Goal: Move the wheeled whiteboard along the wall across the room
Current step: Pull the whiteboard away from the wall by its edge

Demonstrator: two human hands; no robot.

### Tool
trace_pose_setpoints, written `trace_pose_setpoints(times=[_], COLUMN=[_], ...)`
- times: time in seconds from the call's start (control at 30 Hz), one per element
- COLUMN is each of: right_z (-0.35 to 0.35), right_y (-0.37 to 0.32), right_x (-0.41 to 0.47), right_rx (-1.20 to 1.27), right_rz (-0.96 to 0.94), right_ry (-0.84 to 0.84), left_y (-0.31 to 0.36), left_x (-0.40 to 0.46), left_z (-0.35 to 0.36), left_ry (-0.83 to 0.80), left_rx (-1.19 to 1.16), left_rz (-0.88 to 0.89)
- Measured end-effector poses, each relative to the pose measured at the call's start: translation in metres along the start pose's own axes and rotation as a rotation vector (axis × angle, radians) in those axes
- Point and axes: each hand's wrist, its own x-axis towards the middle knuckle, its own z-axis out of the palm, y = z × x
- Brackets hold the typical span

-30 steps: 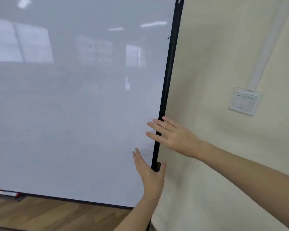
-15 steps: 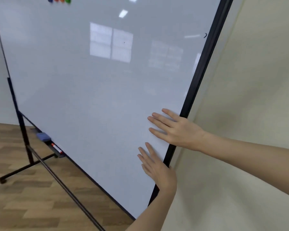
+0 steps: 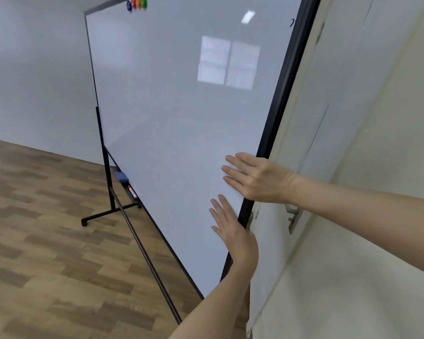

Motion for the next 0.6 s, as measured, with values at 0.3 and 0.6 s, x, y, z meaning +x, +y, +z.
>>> trace_pose_setpoints(times=[0.3,0.6], right_z=[0.053,0.136], right_y=[0.016,0.039], right_x=[0.002,0.026], right_rx=[0.02,0.027], right_rz=[-0.03,-0.027], right_ry=[0.016,0.066], left_y=[-0.006,-0.015], left_x=[0.048,0.131], left_z=[0.033,0.059], left_ry=[0.053,0.043], left_rx=[0.017,0.03], left_rz=[0.015,0.006])
